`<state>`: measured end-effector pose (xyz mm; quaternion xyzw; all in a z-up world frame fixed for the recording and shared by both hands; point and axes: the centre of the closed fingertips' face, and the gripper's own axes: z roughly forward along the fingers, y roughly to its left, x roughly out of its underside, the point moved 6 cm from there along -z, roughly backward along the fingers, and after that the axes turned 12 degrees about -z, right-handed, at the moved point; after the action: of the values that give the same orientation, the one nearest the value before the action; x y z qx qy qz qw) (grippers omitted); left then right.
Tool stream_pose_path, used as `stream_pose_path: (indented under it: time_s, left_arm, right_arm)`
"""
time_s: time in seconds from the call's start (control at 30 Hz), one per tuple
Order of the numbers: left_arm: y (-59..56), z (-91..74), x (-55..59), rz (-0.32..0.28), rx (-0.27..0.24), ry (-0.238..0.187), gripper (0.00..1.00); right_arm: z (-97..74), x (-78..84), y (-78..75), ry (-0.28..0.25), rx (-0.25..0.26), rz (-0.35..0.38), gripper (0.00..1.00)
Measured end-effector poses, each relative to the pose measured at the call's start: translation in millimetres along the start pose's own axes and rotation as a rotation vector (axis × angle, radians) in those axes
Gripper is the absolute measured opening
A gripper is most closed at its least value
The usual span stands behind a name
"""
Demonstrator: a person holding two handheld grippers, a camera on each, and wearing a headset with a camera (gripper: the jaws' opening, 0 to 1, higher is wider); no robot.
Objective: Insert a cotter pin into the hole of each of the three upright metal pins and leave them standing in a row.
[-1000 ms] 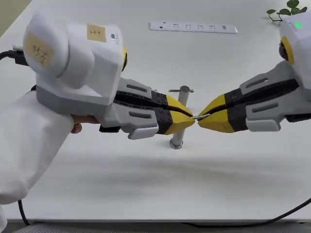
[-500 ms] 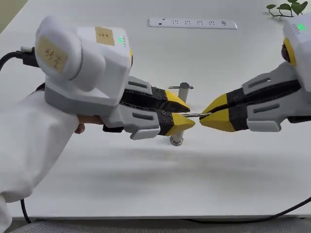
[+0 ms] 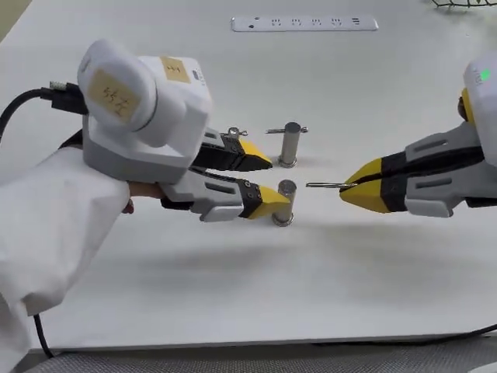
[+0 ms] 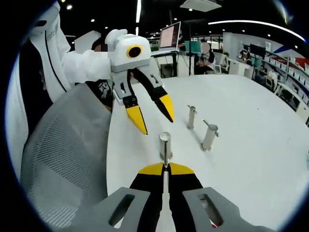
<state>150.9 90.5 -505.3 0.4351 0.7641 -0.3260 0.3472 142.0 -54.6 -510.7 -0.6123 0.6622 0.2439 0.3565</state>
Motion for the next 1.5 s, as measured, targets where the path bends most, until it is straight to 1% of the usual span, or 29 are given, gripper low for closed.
stream_pose_path:
  time_s: [0.07, 0.1, 0.23, 0.33, 0.4, 0.57, 0.6, 0.63, 0.8, 0.9, 1.0, 1.17, 1.2, 1.3, 1.33, 1.5]
  left_arm:
    - [1.5, 3.1, 1.7, 0.002, -0.001, 0.014, 0.26]
    - [1.8, 4.5, 2.3, 0.0, 0.001, 0.02, 0.25]
    - [1.2, 8.8, 3.1, 0.002, 0.007, 0.034, 0.21]
    - [1.2, 13.0, 4.6, 0.009, 0.009, 0.055, 0.21]
    - [0.7, 14.2, 4.7, 0.008, 0.015, 0.06, 0.2]
    - [0.7, 16.4, 3.7, 0.013, 0.02, 0.063, 0.11]
    - [0.3, 17.1, 3.3, 0.005, 0.027, 0.066, 0.1]
    - [0.5, 17.3, 3.3, 0.004, 0.023, 0.066, 0.1]
    - [-0.1, 17.8, 3.3, 0.008, 0.028, 0.071, 0.1]
    - [-0.2, 17.5, 3.2, 0.01, 0.031, 0.072, 0.1]
    - [-0.3, 17.6, 3.1, 0.011, 0.031, 0.075, 0.1]
    - [-0.9, 18.6, 3.4, 0.016, 0.03, 0.081, 0.1]
    - [0.2, 19.2, 3.8, 0.016, 0.03, 0.084, 0.1]
    - [0.1, 19.8, 2.7, 0.023, 0.03, 0.087, 0.1]
    - [-1.4, 20.3, 2.4, 0.024, 0.031, 0.088, 0.1]
    - [-1.4, 20.4, 2.8, 0.028, 0.031, 0.088, 0.1]
  right_arm:
    - [2.5, 1.5, 0.2, 0.001, -0.003, -0.001, 0.0]
    - [2.0, -0.2, 1.3, 0.0, -0.004, 0.0, 0.0]
    - [6.0, 1.6, 0.0, -0.015, -0.007, 0.004, 0.0]
    - [9.3, 1.4, -1.5, -0.025, -0.014, 0.005, 0.0]
    - [10.1, 0.4, -1.5, -0.031, -0.016, 0.008, 0.0]
    - [12.7, 1.4, -2.1, -0.039, -0.023, 0.011, 0.0]
    - [13.6, 1.9, -2.1, -0.038, -0.026, 0.009, 0.0]
    - [13.7, 2.1, -1.7, -0.038, -0.03, 0.01, 0.0]
    - [16.3, 1.6, -3.6, -0.036, -0.038, 0.005, 0.0]
    - [18.6, 3.7, -5.7, -0.024, -0.04, -0.004, 0.0]
    - [22.6, 4.4, -5.9, -0.007, -0.048, -0.018, 0.0]
    - [32.1, 3.7, -5.8, 0.0, -0.069, -0.031, 0.0]
    - [36.1, 1.9, -4.9, 0.002, -0.079, -0.044, 0.0]
    - [41.3, -2.9, -3.0, 0.009, -0.089, -0.073, 0.0]
    - [42.2, -4.0, -2.4, 0.01, -0.092, -0.082, 0.0]
    - [44.9, -7.2, -5.4, 0.018, -0.097, -0.094, 0.0]
